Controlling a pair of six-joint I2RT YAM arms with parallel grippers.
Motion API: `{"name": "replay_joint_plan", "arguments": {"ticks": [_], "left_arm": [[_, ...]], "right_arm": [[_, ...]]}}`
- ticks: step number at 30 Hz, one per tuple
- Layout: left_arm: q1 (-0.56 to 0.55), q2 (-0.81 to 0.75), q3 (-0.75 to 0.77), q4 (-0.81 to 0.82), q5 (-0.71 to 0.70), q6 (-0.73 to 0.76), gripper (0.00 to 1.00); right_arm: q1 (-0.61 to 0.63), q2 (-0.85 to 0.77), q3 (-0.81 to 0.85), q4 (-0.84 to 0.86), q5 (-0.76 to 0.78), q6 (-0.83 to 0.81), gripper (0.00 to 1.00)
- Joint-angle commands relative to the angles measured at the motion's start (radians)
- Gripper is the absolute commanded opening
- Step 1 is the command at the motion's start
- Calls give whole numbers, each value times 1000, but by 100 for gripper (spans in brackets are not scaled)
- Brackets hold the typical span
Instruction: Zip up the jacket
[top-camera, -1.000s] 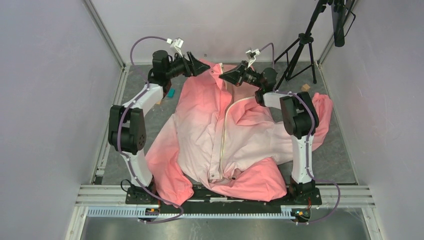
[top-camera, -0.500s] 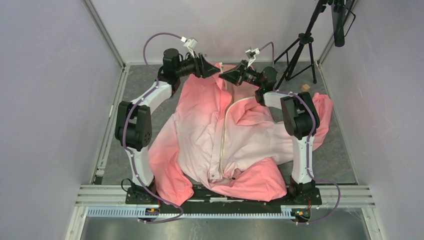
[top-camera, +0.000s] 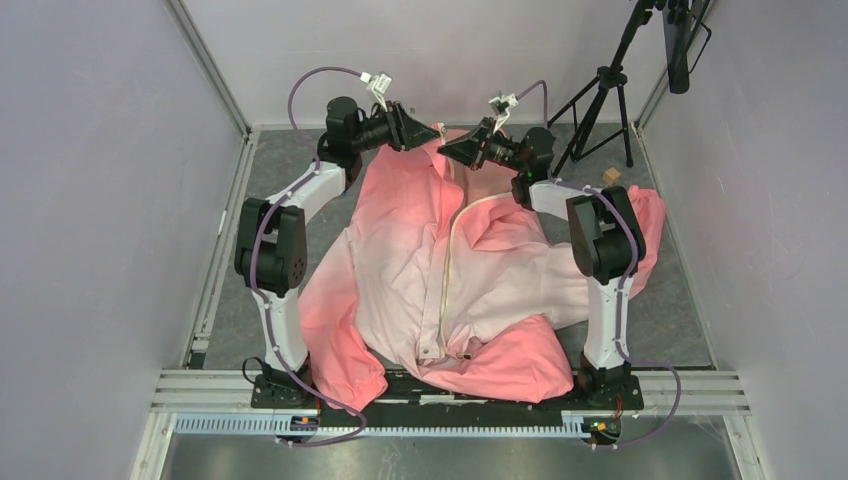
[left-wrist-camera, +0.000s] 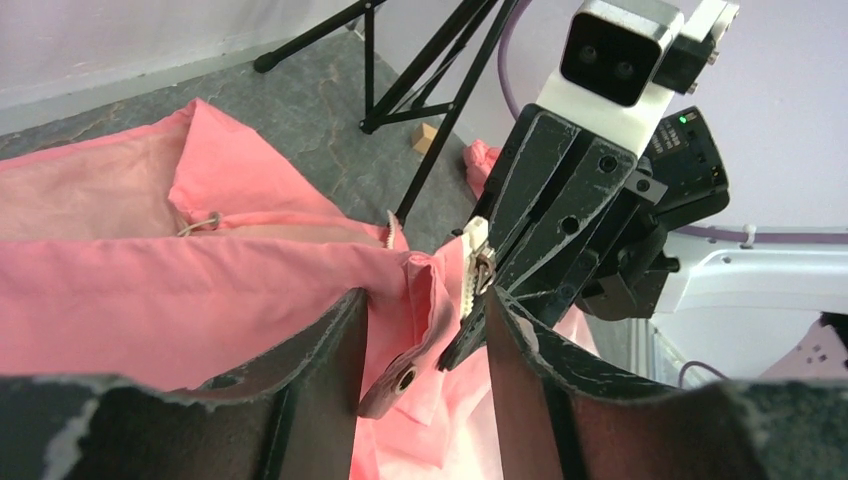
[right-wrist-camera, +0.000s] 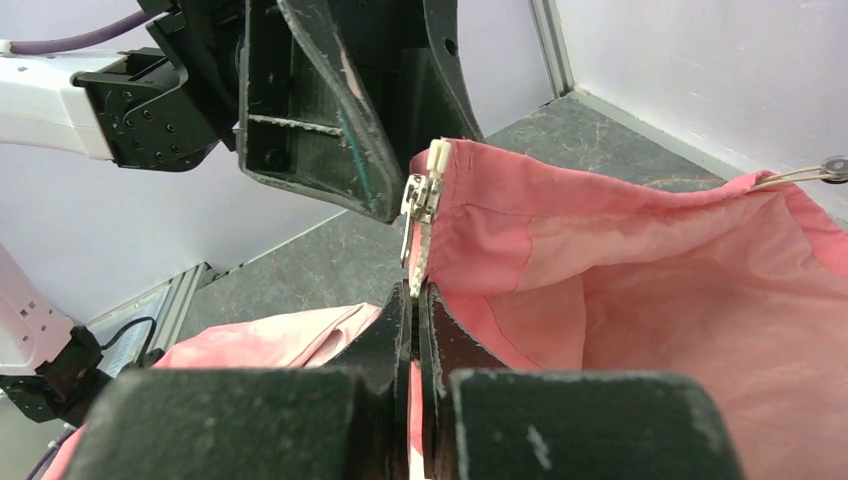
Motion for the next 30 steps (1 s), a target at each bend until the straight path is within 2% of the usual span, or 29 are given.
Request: {"name": "replay_joint_plan", "arguments": {"ticks": [1,3,5,9,10,11,12,14,17,23,30], "left_arm": [[4,33,45,101,27,-99,46],[4,32,44,101,21,-99,40],[4,32,43,103,18,-102,26],[6,27,27,132,19,-117,9],[7,23,20,142,22,-124,6],[9,20,8,153,23,-128,3],[10,16,-3,165,27,-131,2],[13,7,-24,174,35,-130,2],[20,-4,-60,206,46,-145,2],[23,-37,-122,228,36,-153,2],[19,-49,-139,276,30,-196,2]], "right_arm": [[10,-64,-8,-11,8,-56,0],[12,-69,-9,-26,11,-69,0],[16,-78,-16,-43,19,-83,0],[18,-110,-24,-138,52,-146,1],[17,-126,-25,-203,78,-185,7],[17,-151,-27,-288,108,-239,19],[16,-179,-30,-389,164,-292,31],[11,-228,-31,-574,272,-373,47],[-16,-338,-120,-665,405,-390,57],[-113,-494,-277,-829,631,-345,64],[-189,-580,-488,-785,848,-163,63]]}}
